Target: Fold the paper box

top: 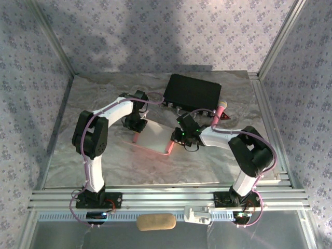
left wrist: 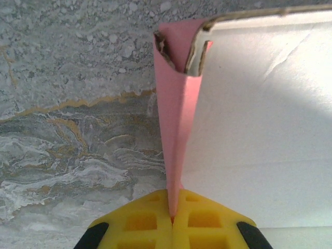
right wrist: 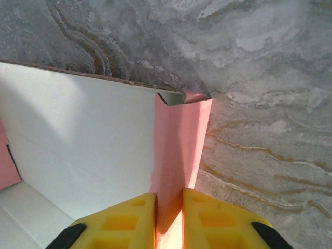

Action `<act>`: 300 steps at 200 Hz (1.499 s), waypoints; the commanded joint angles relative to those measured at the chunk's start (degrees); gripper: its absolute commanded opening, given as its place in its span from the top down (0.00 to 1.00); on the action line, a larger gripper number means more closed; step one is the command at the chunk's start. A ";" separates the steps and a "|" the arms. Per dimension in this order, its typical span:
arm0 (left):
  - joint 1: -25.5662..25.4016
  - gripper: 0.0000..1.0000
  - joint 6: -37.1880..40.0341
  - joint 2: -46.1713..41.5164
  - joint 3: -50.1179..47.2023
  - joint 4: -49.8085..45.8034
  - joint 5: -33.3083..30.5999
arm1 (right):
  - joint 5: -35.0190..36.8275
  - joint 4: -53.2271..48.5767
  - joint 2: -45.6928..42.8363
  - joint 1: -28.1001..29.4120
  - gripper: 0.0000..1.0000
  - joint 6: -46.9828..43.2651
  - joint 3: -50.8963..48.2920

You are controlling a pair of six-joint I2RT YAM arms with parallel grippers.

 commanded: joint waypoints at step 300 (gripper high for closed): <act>-3.62 1.00 -10.51 -5.63 -2.38 7.43 -2.54 | 24.71 -39.52 9.02 10.79 1.00 12.21 20.08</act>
